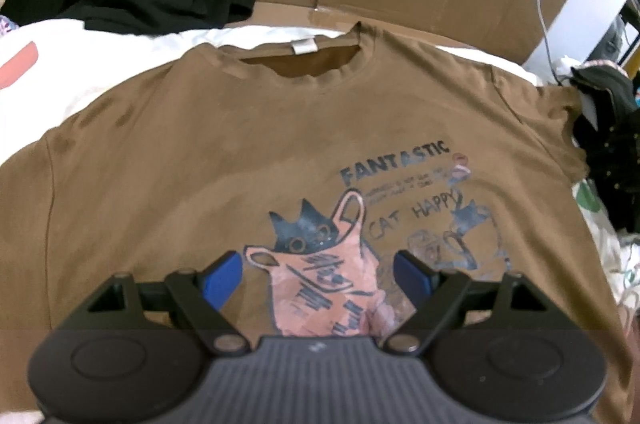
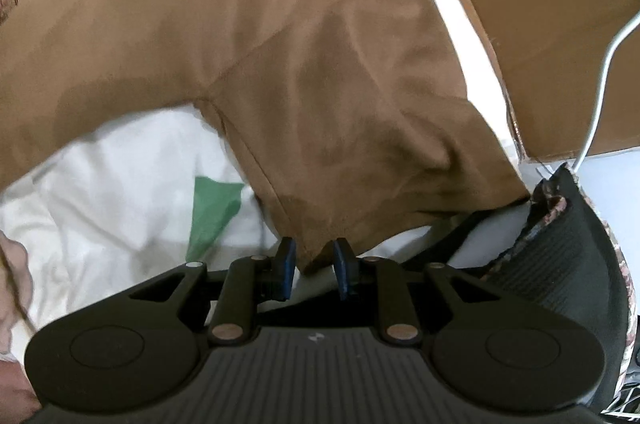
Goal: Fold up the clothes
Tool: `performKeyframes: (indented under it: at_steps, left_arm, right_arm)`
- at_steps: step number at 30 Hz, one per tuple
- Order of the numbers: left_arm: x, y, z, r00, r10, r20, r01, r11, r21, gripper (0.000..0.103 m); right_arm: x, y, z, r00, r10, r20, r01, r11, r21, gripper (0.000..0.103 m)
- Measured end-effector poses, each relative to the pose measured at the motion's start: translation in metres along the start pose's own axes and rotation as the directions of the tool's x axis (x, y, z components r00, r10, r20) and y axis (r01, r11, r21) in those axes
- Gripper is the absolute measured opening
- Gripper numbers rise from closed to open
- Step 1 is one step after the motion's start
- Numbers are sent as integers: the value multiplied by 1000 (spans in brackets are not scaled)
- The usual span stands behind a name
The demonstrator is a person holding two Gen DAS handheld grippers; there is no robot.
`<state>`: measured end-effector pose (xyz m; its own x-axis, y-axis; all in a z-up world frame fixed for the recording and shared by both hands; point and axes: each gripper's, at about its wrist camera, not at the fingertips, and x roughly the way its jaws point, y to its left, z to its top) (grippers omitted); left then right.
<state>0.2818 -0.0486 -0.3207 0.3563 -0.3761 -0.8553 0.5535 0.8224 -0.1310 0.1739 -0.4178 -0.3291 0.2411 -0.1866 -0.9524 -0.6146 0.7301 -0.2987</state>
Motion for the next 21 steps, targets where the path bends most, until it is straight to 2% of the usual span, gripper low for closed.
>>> performKeyframes:
  at_steps: [2,5,9,17,21]
  left_arm:
    - [-1,-2,-1,1000,23,10,-23,1000,21,85]
    - [1,-1,-2,1000,21,7,-21,1000,15,85]
    - [5,-1,-1,1000,19,-4,-19,1000,22,85]
    - [1,-6,1,1000,-3,3,3,1000,28,85]
    - [1,-6,-2,1000,-4,-5,4,999,34,85]
  right_arm:
    - [8,3,1,1000,-17,-11,16,1000,-24,23]
    - [17,7,0,1000,-24,-9,23,999,-44,23]
    - [14,8,-2,1000,-18,7,19,999,-44,8]
    - [-5,25,-12,998,55,4,-55,997,-51,7]
    - [-4,30,-10,1000,18,-23,-19,998,-54,7]
